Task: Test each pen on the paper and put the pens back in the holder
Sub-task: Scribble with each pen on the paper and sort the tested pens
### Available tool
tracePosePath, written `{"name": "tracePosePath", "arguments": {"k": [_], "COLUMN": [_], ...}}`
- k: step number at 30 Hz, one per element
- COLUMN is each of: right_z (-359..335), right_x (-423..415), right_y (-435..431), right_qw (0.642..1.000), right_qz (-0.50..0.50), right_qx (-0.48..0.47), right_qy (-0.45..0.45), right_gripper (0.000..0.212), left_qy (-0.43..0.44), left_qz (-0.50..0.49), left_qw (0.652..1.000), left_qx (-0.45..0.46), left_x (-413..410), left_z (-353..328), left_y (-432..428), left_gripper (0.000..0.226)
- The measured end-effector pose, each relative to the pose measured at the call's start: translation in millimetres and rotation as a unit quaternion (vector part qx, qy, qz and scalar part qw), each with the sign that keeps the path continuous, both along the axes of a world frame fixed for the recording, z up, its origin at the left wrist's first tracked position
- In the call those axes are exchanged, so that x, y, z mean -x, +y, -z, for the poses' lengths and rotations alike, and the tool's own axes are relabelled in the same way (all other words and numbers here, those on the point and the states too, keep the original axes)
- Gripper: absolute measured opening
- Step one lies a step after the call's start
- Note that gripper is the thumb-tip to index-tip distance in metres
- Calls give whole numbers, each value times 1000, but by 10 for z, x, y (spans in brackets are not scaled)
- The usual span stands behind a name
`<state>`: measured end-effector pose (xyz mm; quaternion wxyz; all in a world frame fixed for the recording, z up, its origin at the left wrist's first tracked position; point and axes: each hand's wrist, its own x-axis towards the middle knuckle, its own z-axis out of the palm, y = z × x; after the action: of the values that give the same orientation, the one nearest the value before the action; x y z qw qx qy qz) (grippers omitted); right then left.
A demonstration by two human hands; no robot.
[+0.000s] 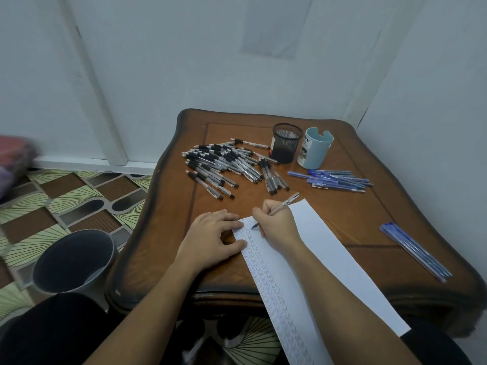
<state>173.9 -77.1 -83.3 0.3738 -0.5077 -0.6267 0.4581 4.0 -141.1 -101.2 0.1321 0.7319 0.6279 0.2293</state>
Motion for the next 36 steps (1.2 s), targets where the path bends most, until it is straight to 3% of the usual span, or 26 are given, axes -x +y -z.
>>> {"name": "tracePosePath", "arguments": {"k": [5, 11, 18, 36], "right_z": [17, 29, 36, 41], "right_x": [11, 8, 1, 1], "right_y": [1, 12, 16, -3], "right_qw": [1000, 1000, 999, 1000], "right_qz": [0, 4, 17, -2], "right_qx": [-13, -12, -30, -30], "right_qy": [-5, -2, 1, 11], "right_gripper": [40, 37, 38, 40], "left_qy": [2, -2, 3, -3], "left_qz": [-3, 0, -4, -4], "left_qw": [1000, 1000, 1000, 1000], "left_qx": [-1, -7, 0, -17], "left_x": [5, 4, 2, 0], "left_z": [5, 10, -4, 9], "left_y": [2, 8, -3, -8], "left_gripper": [61, 70, 55, 58]}}
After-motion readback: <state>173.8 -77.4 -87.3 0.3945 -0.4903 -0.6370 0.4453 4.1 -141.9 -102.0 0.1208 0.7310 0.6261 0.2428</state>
